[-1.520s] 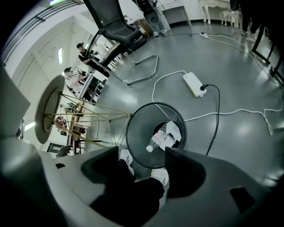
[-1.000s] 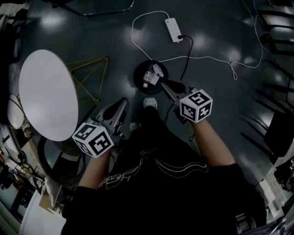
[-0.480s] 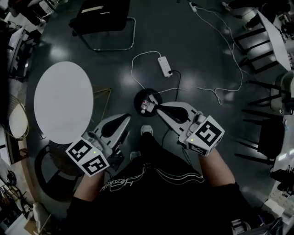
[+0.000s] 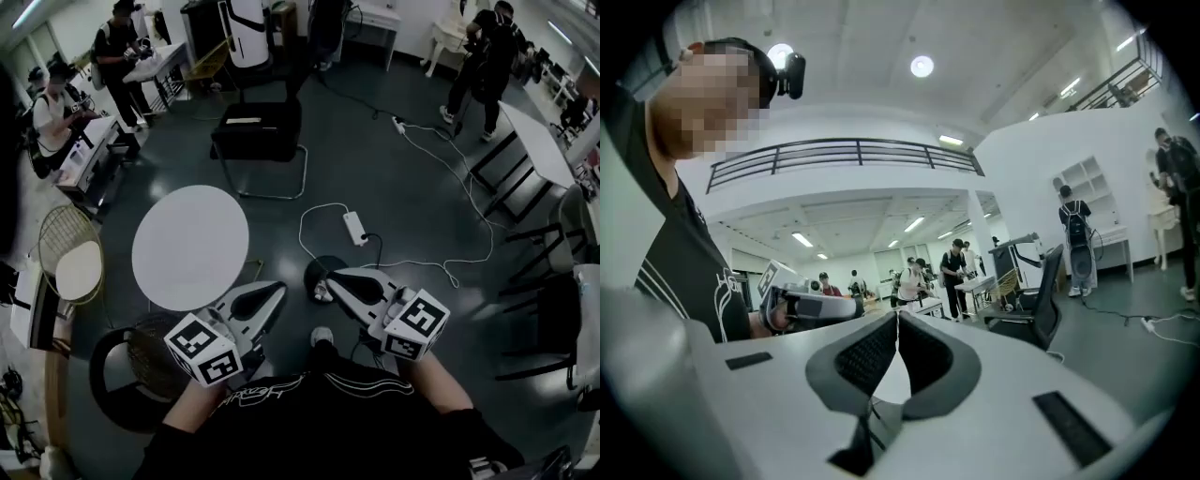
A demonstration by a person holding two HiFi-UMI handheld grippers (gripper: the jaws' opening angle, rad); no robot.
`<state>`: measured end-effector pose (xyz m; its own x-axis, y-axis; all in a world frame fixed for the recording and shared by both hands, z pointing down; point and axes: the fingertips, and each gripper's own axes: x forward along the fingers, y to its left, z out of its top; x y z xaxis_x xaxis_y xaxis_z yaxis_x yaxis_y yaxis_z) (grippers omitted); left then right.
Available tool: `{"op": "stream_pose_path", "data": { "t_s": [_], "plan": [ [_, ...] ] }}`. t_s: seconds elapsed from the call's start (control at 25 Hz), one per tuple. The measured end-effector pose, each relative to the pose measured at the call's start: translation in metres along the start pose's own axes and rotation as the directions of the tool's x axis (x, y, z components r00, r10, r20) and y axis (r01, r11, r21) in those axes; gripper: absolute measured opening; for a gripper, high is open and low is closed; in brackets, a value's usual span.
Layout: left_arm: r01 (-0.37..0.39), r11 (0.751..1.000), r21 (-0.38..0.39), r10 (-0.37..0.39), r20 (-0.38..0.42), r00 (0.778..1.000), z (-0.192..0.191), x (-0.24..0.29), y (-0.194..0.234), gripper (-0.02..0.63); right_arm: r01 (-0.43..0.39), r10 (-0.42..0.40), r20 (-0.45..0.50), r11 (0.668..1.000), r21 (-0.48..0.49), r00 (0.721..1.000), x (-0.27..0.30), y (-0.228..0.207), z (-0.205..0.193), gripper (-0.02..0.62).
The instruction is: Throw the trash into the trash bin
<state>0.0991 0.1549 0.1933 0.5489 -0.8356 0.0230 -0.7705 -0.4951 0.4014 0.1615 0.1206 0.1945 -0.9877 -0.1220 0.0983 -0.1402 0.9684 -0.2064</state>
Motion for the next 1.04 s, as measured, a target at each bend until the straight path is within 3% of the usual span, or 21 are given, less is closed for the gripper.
{"op": "stream_pose_path", "data": {
  "t_s": [0.12,0.44,1.04],
  "plan": [
    [0.017,0.999,-0.044,-0.015,0.052,0.999,0.008,-0.029,-0.016,0.006,-0.012,0.012,0.033,1.0,-0.009,0.999,-0.002,0.031,0.002,0.037],
    [0.007,1.0,0.008,-0.008,0.068,0.998,0.012,-0.063,-0.048,0.006,-0.046,0.049,0.057,0.998,-0.054,0.997,-0.005,0.08,0.015,0.038],
    [0.049,0.998,-0.033,-0.047,0.069,0.997,0.001,-0.069,-0.075,0.006,-0.001,0.002,0.058,1.0,-0.015,0.998,-0.028,0.102,0.01,0.037]
  ]
}}
